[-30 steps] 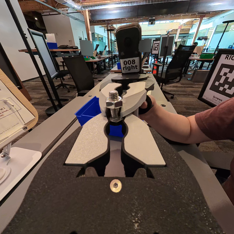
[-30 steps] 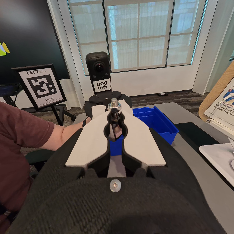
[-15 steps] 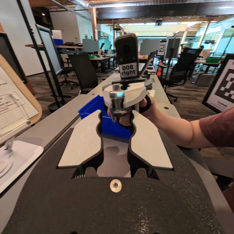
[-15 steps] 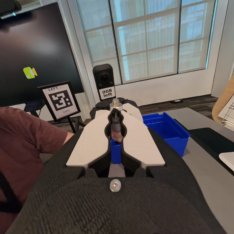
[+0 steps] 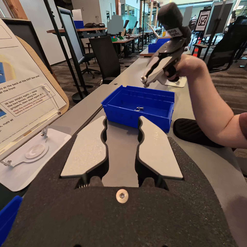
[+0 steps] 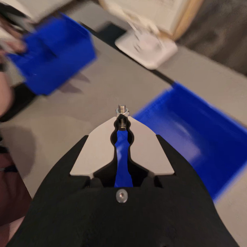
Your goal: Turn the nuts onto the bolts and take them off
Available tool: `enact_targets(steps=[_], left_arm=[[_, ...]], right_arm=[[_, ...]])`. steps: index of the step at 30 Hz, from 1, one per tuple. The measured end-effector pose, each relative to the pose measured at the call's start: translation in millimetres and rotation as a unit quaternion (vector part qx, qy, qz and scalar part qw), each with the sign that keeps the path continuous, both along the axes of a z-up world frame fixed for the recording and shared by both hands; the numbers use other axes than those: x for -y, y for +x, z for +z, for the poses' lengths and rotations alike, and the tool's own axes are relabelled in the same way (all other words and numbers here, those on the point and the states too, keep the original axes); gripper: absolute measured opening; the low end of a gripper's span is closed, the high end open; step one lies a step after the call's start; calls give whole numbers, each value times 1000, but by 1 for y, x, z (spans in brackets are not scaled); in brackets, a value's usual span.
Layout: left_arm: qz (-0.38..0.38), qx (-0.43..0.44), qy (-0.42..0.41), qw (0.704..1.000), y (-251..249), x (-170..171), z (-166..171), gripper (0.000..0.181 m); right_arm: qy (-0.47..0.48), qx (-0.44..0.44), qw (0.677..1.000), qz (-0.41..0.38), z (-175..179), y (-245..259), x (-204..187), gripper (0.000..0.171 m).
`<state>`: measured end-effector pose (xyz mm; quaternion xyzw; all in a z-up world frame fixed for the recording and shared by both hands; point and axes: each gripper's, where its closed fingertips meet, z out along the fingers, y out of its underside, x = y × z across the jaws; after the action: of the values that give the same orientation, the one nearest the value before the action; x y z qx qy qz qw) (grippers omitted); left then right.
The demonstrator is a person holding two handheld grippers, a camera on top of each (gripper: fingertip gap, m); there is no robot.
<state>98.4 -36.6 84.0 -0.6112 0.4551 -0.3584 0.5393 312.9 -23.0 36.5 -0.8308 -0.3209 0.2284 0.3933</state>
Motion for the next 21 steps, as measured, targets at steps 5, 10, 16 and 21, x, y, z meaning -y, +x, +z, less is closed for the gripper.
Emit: enact_targets(steps=[5,10,16,21], left_arm=[[17,-17,-7,1000,-13,-5,1,43],[37,-32,-25,998,-26,-10,-1,42],[106,-66,-38,992,-54,-28,-6,41],[174,-91,-36,980,-93,-45,-7,41]], right_arm=[[-188,115,965,-144,-91,73,-11,10],[-301,151,928,-158,-154,73,-26,11],[-341,220,896,-178,-189,79,-32,10],[-338,219,896,-189,-194,80,-40,11]])
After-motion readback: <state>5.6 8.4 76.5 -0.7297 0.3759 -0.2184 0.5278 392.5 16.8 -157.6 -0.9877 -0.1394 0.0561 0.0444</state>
